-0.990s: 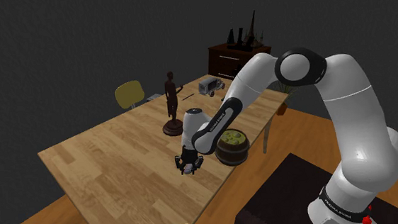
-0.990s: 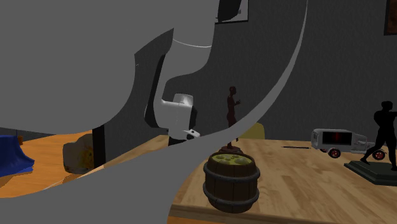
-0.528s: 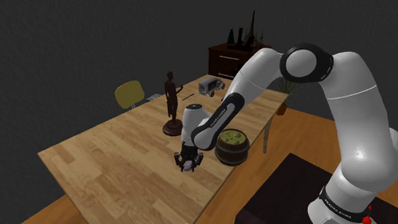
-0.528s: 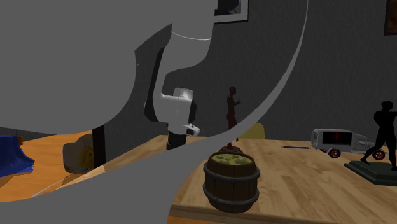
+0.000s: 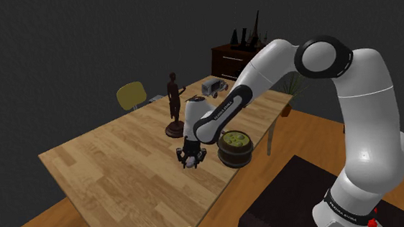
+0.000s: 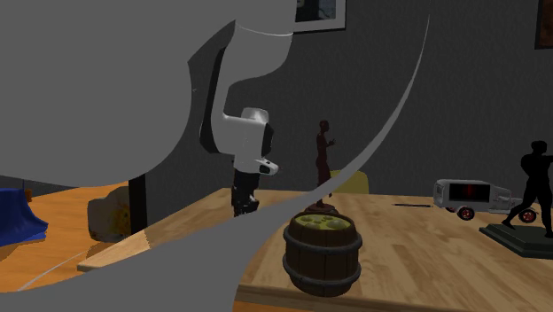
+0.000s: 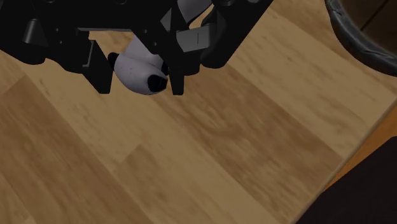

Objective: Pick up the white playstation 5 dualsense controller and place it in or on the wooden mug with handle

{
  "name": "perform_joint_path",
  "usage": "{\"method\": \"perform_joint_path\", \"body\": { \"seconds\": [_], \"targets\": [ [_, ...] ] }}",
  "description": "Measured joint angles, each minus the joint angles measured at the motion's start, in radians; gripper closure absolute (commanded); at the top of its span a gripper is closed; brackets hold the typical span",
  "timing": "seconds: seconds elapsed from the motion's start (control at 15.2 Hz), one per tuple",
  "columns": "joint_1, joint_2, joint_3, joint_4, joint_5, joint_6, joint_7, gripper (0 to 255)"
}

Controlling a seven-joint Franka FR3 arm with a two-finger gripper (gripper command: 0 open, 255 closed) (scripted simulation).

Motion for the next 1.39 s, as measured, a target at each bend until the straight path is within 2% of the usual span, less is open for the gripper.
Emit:
{"method": "perform_joint_path", "body": {
  "seconds": [1.39],
  "targets": [
    [-0.080, -0.220, 0.095, 0.013, 0.125, -0.219, -0.060, 255]
  ]
}}
